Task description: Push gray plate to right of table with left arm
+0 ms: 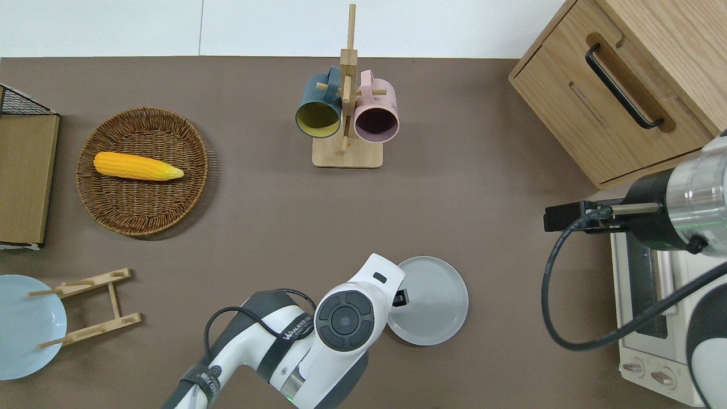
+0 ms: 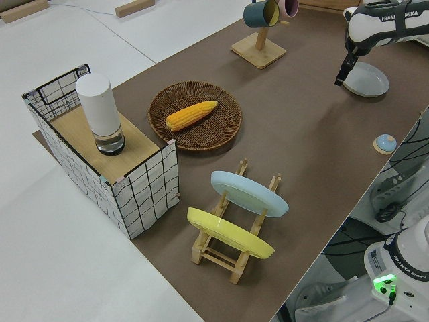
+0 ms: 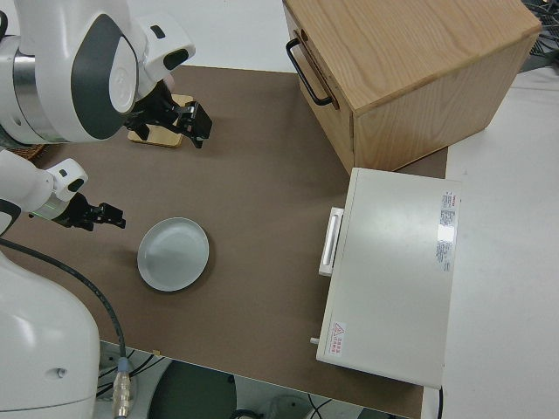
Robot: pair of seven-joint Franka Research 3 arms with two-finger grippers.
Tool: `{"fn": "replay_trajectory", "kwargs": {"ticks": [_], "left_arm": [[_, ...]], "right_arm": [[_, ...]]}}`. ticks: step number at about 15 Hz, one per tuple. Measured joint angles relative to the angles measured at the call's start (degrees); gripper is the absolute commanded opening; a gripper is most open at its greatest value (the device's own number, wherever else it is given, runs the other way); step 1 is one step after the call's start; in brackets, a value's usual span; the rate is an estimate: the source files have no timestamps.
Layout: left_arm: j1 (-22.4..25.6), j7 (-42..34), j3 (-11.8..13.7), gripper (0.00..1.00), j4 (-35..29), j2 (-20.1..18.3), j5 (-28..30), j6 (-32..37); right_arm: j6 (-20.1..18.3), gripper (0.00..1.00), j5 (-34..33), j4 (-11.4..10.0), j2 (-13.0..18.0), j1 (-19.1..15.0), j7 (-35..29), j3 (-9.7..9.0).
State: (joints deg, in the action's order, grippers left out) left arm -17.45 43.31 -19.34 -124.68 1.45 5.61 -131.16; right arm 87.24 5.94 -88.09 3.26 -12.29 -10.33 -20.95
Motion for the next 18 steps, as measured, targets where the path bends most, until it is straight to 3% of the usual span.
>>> {"fn": "replay_trajectory", "kwargs": {"ticks": [10, 18], "left_arm": [[14.4, -12.0, 0.3, 0.99, 0.0, -4.1, 0.0, 3.0], [18.0, -14.9, 1.4, 0.99, 2.5, -5.4, 0.0, 5.4]], "right_arm": [[0.0, 0.996, 0.0, 0.0, 0.0, 0.0, 0.0, 0.00], [0.0, 0.996, 0.0, 0.0, 0.0, 0.0, 0.0, 0.00]]}}
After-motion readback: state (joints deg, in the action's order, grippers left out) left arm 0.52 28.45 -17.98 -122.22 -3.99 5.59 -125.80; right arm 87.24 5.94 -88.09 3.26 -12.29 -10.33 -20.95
